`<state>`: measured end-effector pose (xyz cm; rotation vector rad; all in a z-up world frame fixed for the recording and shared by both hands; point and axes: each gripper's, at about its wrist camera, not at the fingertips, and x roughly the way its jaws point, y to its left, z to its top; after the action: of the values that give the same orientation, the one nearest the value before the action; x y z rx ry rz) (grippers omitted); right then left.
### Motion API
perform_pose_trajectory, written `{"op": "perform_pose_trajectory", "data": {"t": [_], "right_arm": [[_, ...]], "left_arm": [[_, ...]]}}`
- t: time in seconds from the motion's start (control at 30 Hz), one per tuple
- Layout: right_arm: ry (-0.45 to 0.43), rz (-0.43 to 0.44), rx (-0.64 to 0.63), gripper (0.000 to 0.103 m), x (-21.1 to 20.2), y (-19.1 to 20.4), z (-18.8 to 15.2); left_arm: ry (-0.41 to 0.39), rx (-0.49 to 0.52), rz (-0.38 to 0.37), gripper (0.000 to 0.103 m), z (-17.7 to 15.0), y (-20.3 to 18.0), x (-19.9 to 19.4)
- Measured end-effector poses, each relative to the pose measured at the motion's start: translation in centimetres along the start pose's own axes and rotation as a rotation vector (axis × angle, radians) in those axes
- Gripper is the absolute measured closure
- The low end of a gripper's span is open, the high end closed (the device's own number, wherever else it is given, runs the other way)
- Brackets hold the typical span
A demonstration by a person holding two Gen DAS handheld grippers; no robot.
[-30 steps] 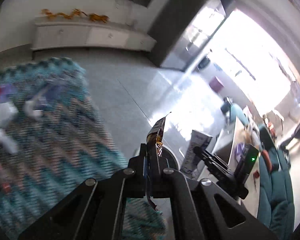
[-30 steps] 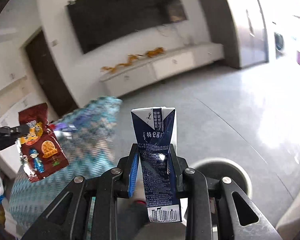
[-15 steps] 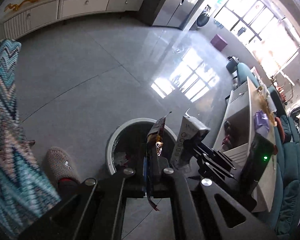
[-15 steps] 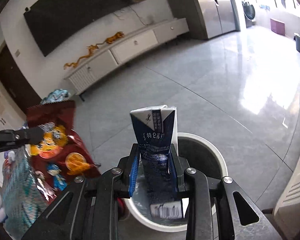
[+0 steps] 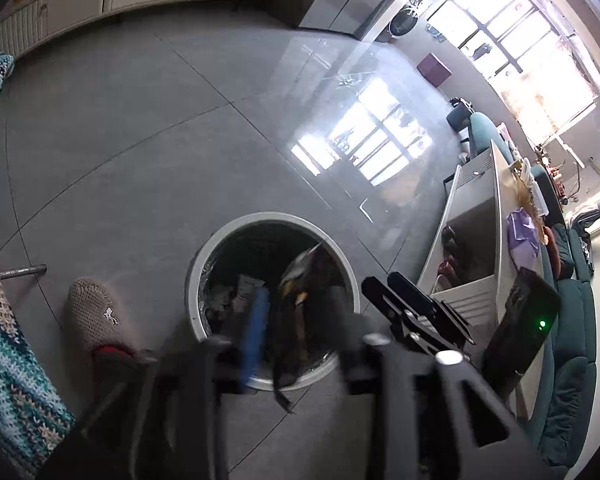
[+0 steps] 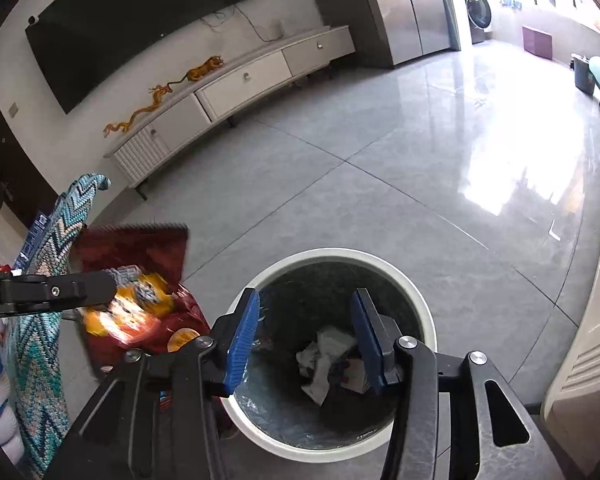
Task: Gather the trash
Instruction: 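Carry wrapper and carton over the bin and open both tools, then move both tools back to the trash on the blanket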
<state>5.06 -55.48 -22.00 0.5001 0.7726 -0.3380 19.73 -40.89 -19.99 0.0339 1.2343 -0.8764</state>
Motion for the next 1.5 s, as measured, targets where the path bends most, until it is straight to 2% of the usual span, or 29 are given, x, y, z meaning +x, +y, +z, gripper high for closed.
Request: {"op": "perform_pose_trajectory", "data": {"t": [0.23,0.37,0.53,0.6,0.73,0.83,0.97,1.17,1.37,1.5], "right_arm": [[-0.033,-0.016,-0.026,0.051,-3.0,1.2,-0.5],[-0.057,-0.012,-0.035,0.05,-5.0,2.3,-0.5],[-0.119,0.026,-0.061,0.039,-8.0,4.3,0.1],[-0.16,0.043,-0.088,0.035,-9.8,5.9,0.5],[-0.249,0.074,-0.152,0.015,-13.5,9.7,1.2],[-0.3,0.102,-0.194,0.012,-15.9,12.6,1.5],[-0.335,0.174,-0.23,0.011,-18.5,16.2,1.8],[-0.325,0.254,-0.335,0.011,-20.3,22.2,1.4],[-0.291,0.311,-0.443,0.011,-20.6,27.8,0.3],[-0.242,0.359,-0.509,0.014,-19.4,31.5,-0.6]], "left_arm": [[-0.036,0.009,-0.021,0.052,-0.5,0.0,-2.3],[-0.103,0.021,-0.003,0.052,-1.3,0.4,-5.3],[-0.253,0.052,0.077,0.052,-2.7,0.9,-11.3],[-0.279,0.066,0.101,0.052,-3.2,1.1,-13.2],[-0.313,0.09,0.134,0.052,-5.1,1.8,-17.7],[-0.35,0.088,0.159,0.052,-6.9,2.8,-20.5],[-0.406,0.081,0.22,0.052,-9.7,5.0,-25.0],[-0.463,0.008,0.262,0.052,-13.6,10.1,-30.8],[-0.49,-0.105,0.304,0.052,-16.6,16.7,-34.3],[-0.481,-0.172,0.309,0.052,-18.5,21.2,-35.0]]}}
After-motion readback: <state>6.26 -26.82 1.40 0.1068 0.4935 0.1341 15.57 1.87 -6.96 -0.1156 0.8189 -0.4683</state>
